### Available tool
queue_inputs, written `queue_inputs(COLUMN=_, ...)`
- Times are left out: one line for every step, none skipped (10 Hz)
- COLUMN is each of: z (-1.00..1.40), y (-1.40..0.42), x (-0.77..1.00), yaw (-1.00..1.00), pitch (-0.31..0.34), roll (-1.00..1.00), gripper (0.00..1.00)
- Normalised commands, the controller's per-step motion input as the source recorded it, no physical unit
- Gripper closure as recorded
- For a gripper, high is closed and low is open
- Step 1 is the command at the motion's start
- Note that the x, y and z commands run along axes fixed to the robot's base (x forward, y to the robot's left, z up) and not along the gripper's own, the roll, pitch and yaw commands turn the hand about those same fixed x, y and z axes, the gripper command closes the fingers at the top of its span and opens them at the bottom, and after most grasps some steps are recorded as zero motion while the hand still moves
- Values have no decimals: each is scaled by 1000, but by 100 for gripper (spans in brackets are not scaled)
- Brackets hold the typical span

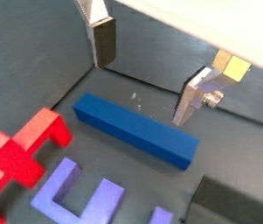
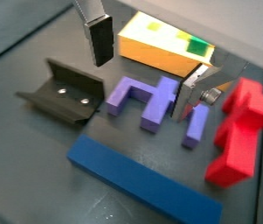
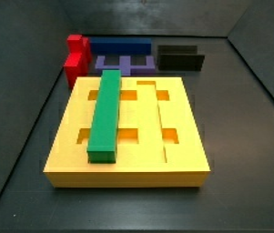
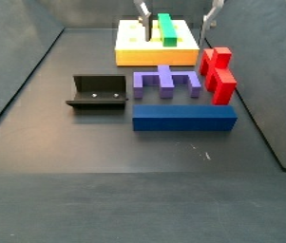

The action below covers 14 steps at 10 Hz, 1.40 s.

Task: Pick up the blue object. Move up. Move to above the board. Insert the blue object.
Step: Pick up the blue object.

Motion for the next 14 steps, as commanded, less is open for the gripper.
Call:
queue_inputs(z=-271, y=0, x=-91, yaw=-1000, pitch=0, roll=0, gripper=0)
queue_inputs(z=-283, y=34, x=-126, yaw=-960, pitch=0, roll=0, gripper=0)
queue_inputs(z=-271, y=126, x=-123, yaw=-874, pitch=0, roll=0, gripper=0)
queue_inputs(z=-294, y=160, x=-63, yaw=-857, pitch=0, roll=0, gripper=0)
queue_inputs(z=-274, y=169, x=-43, yaw=-846, pitch=0, roll=0, gripper=0)
queue_inputs(z=-314, y=297, x=157, yaw=-674, pitch=-66, roll=-107, gripper=0)
queue_inputs(z=-300, y=257, x=171, yaw=-803, pitch=-44, roll=-3, gripper=0)
queue_inputs(z=-317, y=163, x=211, yaw=-911, pitch=-33, roll=0, gripper=0)
queue_inputs(z=-334, y=149, x=180, yaw=-900, pitch=-56, roll=-30, gripper=0)
queue_inputs(z=-371, y=26, x=20, yaw=-949, pitch=-111, roll=-69, gripper=0)
queue_inputs(z=-374, y=0, x=0, yaw=-997, pitch=-111, roll=-63, gripper=0)
queue_inputs(z=-426, y=140, x=-34, yaw=-871, pitch=-71, roll=0, gripper=0)
queue_inputs(z=-417, y=191, x=-163, yaw=-811, pitch=-40, roll=0, gripper=0)
queue_inputs(z=-486, y=363, x=-260, yaw=-634, pitch=0, roll=0, gripper=0)
